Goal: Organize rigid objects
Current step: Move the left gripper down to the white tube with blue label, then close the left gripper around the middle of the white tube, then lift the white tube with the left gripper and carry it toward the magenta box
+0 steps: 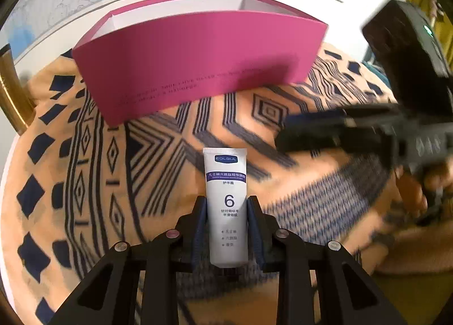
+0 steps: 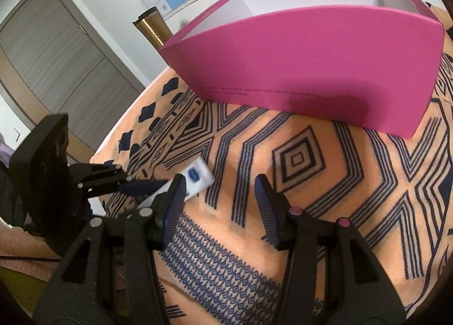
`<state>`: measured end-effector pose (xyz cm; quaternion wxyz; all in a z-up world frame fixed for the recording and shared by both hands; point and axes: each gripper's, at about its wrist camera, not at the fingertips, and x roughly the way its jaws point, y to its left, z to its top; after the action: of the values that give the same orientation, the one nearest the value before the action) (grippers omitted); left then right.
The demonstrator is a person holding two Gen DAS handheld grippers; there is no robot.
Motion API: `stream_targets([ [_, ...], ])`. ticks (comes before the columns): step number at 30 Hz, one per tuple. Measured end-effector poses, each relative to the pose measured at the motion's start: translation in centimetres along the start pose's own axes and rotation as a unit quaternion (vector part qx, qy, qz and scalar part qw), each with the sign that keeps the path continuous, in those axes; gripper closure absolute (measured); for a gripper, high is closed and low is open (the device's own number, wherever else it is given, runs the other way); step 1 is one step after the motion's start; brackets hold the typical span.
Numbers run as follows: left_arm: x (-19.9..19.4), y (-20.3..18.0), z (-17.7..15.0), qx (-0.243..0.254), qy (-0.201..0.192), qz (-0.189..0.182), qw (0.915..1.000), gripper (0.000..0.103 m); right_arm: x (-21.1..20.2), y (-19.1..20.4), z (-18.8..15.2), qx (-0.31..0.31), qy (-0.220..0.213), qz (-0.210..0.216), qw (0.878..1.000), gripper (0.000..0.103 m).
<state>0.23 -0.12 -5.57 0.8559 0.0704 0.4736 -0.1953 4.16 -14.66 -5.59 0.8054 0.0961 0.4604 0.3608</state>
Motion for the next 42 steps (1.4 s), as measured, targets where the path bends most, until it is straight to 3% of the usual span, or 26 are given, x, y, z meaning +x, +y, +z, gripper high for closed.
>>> stream_targets([
  [7,1.1,-0.7,1.8,0.014,-0.007,-0.016,0.9997,0.074,-0.3,-0.9,-0.1,0.014,-0.003,-0.010,1.000,0.051],
  [10,0.3,-0.5,1.4,0.013,-0.016,-0.017,0.9996,0.068,-0.2,-1.4,0.1,0.020,-0.004,-0.015,1.000,0.051],
  [12,-0.5,0.2,1.0,-0.001,-0.023,-0.015,0.9996,0.059,0.0,-1.7,0.3,0.021,-0.003,-0.018,1.000,0.051],
  [22,-3.1,1.9,-1.9,-0.061,-0.019,-0.009,0.9979,0.058,2.5,-0.8,2.0,-0.009,0.012,-0.020,1.000,0.051],
  [33,-1.9,3.6,-1.5,-0.107,-0.003,0.000,0.9943,0.077,2.6,0.1,1.0,-0.025,0.023,-0.011,0.999,0.051],
  [42,-1.9,3.5,-0.5,-0.101,-0.023,-0.006,0.9946,0.077,1.8,0.3,0.0,-0.013,0.017,-0.007,1.000,0.052],
])
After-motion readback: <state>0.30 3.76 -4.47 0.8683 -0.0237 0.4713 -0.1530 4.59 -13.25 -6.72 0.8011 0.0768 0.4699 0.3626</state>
